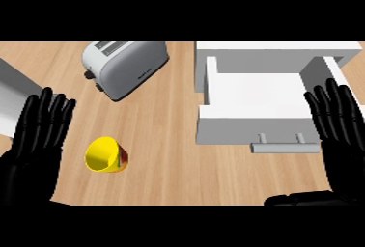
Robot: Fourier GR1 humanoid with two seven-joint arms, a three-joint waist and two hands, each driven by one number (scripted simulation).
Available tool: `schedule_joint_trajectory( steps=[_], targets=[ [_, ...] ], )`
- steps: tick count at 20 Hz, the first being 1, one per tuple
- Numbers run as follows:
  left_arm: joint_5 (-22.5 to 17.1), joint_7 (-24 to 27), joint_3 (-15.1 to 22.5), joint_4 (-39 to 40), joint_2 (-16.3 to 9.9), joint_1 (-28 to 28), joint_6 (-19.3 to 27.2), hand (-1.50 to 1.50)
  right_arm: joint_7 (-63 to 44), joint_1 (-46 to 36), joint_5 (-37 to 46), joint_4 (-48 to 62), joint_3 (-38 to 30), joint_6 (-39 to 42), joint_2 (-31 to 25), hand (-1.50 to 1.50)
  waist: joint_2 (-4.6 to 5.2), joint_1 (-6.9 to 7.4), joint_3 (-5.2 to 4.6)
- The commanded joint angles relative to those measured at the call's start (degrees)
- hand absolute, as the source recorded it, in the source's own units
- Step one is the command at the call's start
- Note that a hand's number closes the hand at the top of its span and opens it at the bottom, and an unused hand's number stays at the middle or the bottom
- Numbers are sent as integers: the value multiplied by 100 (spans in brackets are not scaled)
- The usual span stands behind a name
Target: Pick up the cup, place it into the drawer and close the drawer
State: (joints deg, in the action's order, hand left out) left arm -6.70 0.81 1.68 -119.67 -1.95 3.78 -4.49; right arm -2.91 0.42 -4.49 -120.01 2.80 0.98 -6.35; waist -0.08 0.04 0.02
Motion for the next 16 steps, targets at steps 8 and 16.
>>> schedule_joint_trajectory(
  steps=[8, 16],
  targets=[
    [-610, -286, -189, 117, -64, -29, -117, -150, 61, -206, 155, 335, 286, -20, 409, -150, 6, 4, -2],
    [-82, -698, 347, -121, 189, -208, 541, -150, -323, -119, -385, -92, -237, 374, 97, -150, 3, -13, -1]
  ],
)
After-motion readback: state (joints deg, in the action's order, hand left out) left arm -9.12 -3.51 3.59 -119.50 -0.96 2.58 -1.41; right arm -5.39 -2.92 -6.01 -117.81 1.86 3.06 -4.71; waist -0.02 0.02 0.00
